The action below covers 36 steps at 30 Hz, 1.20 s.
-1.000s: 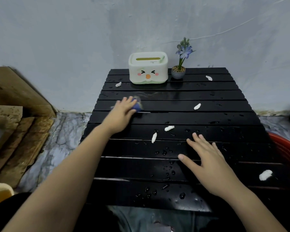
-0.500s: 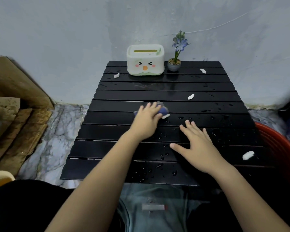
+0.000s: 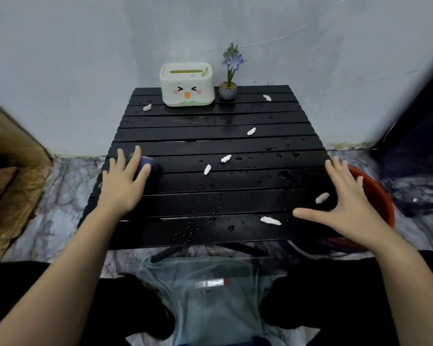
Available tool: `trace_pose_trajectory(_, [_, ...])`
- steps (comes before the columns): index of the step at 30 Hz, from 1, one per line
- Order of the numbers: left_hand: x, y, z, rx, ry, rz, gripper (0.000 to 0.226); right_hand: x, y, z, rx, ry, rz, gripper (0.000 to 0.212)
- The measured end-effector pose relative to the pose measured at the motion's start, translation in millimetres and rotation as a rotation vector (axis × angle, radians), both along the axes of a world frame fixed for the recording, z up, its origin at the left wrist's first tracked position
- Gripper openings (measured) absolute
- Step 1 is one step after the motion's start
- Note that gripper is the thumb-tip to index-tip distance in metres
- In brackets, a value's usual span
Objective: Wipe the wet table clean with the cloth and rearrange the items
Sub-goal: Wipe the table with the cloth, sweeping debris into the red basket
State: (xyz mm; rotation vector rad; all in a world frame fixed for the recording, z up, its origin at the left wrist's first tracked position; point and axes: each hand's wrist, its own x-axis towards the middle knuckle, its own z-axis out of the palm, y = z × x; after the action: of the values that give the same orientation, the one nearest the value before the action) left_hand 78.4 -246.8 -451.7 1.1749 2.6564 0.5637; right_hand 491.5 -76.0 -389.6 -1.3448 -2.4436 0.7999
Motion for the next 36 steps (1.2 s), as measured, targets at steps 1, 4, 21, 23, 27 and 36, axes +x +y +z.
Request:
trace_pose_trajectory(1, [0, -2, -9, -0.051, 0.097, -0.028, 0.059, 11, 0, -2, -0.031, -0.004, -0.033, 0.153])
trace_pose_trajectory(4, [15, 15, -20, -0.043, 0.195, 0.031, 0.052, 40, 3, -7, -0.182, 0.0, -0.141, 0.163])
trace_pose_trajectory(21, [234, 173, -2, 0.137, -0.002, -0.357, 0.046, 66, 9, -40, -0.386, 0.323, -0.149, 0.158])
trace_pose_trajectory(23, [240, 176, 9, 0.232, -0.267, -0.42, 0.044, 66, 10, -41, -0.384, 0.324, -0.147, 0.157])
trace_pose_trajectory(27, [193, 174, 25, 0.514, -0.488, -0.131, 0.044, 63, 10, -41, -0.349, 0.32, -0.162, 0.146])
trace_pose_trajectory(36, [59, 167, -27, -0.043, 0.211, 0.071, 0.064, 63, 11, -44, -0.331, 0.323, -0.178, 0.148])
